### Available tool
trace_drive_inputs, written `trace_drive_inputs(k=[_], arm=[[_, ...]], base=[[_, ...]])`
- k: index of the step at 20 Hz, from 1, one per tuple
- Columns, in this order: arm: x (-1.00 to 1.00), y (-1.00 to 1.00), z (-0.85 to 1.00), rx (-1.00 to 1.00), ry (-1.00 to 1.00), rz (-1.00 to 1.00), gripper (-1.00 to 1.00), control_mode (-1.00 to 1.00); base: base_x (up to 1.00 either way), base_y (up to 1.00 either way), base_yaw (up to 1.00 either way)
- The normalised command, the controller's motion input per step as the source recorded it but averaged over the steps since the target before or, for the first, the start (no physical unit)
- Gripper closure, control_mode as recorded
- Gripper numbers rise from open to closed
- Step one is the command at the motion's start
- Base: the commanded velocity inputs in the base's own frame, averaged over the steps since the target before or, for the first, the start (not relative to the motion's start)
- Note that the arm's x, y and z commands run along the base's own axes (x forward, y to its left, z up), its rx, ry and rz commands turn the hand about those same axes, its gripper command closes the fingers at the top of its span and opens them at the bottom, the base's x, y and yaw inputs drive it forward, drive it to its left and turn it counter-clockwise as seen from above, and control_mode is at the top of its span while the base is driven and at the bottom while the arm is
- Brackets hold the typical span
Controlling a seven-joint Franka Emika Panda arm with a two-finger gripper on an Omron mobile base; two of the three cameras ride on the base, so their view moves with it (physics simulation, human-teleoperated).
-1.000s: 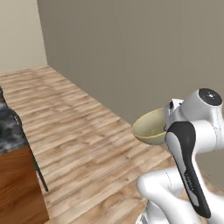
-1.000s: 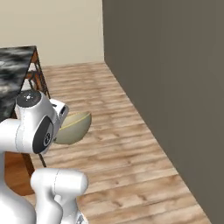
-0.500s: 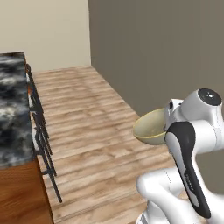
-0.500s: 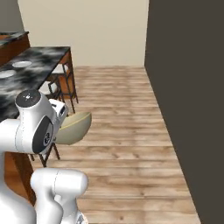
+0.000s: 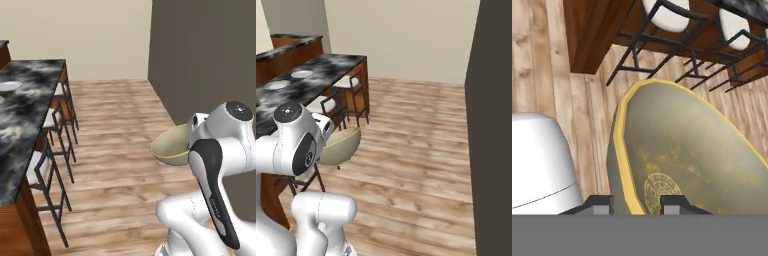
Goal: Move the bowls from the cabinet to the plates on the dining table.
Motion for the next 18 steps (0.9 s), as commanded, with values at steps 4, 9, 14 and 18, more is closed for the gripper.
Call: trace_drive_inputs(k=[4,9,14,18], arm=[[0.00,0.00,0.00,0.00,0.00,0.00,1.00,1.00],[0.00,0.00,0.00,0.00,0.00,0.00,1.00,1.00],[0.00,0.00,0.00,0.00,0.00,0.00,1.00,1.00],[0.00,0.00,0.00,0.00,0.00,0.00,1.00,1.00]], base=[[0.77,-0.76,0.45],[0.72,-0.77,0.45],[0.63,-0.82,0.44],[0.56,-0.88,0.43]])
